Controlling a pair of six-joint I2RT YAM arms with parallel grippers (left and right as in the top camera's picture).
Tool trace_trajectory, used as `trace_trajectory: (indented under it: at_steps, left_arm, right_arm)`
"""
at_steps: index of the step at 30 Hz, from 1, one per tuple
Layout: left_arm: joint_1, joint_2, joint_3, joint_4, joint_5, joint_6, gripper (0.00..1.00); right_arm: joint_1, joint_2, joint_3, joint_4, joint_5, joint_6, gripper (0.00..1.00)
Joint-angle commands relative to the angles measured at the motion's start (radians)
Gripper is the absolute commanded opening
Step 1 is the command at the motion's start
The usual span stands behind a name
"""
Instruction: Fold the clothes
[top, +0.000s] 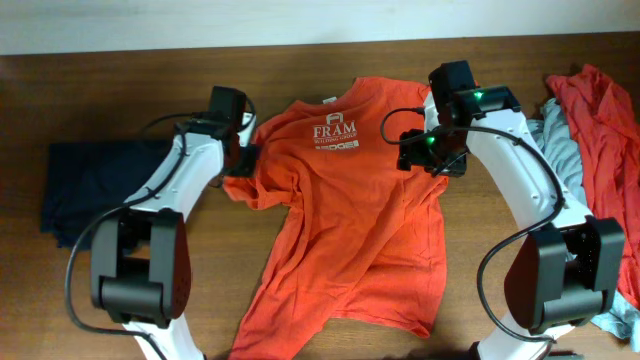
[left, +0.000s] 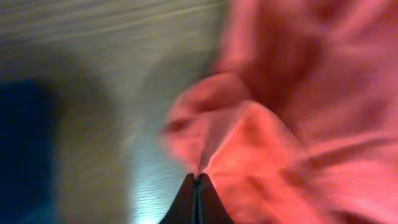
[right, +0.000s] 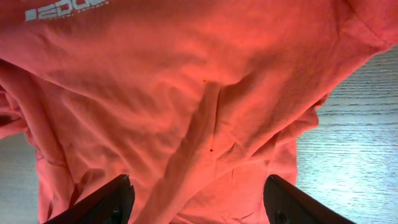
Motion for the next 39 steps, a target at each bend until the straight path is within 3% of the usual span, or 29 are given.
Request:
trace_trajectory:
  at_steps: [1, 11, 17, 19, 22, 25, 28, 31, 35, 39]
  left_arm:
    - [0.028, -0.096, 0.074, -0.045, -0.203, -0.033, 0.01]
    - [0.046, -0.144, 0.088, -0.074, -0.185, -0.055, 0.01]
    - [0.054, -0.144, 0.088, -0.125, -0.313, -0.156, 0.08]
    - [0.063, -0.144, 0.088, -0.138, -0.364, -0.198, 0.02]
    - [0.087, -0.144, 0.088, -0.146, -0.387, -0.218, 0.01]
    - [0.104, -0.144, 0.088, -0.141, -0.301, -0.212, 0.01]
    - [0.105, -0.144, 0.088, -0.129, -0.192, -0.204, 0.09]
    - [0.105, -0.144, 0.088, -0.11, -0.053, -0.163, 0.17]
    - [0.104, -0.144, 0.088, -0.074, 0.169, -0.071, 0.26]
    - [0.077, -0.144, 0.088, -0.042, 0.34, 0.031, 0.32]
  right_arm:
    - [0.006, -0.01, -0.012, 0.0, 0.032, -0.009, 0.72]
    - [0.005, -0.008, -0.163, 0.101, 0.039, -0.005, 0.74]
    - [0.005, -0.008, -0.294, 0.199, 0.037, 0.021, 0.75]
    - [0.005, -0.008, -0.341, 0.243, 0.035, 0.021, 0.75]
    - [0.005, -0.008, -0.397, 0.287, 0.036, 0.05, 0.75]
    - [0.005, -0.008, -0.44, 0.314, 0.045, 0.071, 0.73]
    - [0.005, -0.008, -0.451, 0.303, 0.068, 0.1, 0.61]
    - [0.005, -0.023, -0.443, 0.283, -0.008, 0.066, 0.58]
    - [0.005, -0.132, -0.394, 0.246, -0.044, 0.016, 0.59]
    - [-0.01, -0.282, -0.325, 0.266, -0.041, 0.017, 0.73]
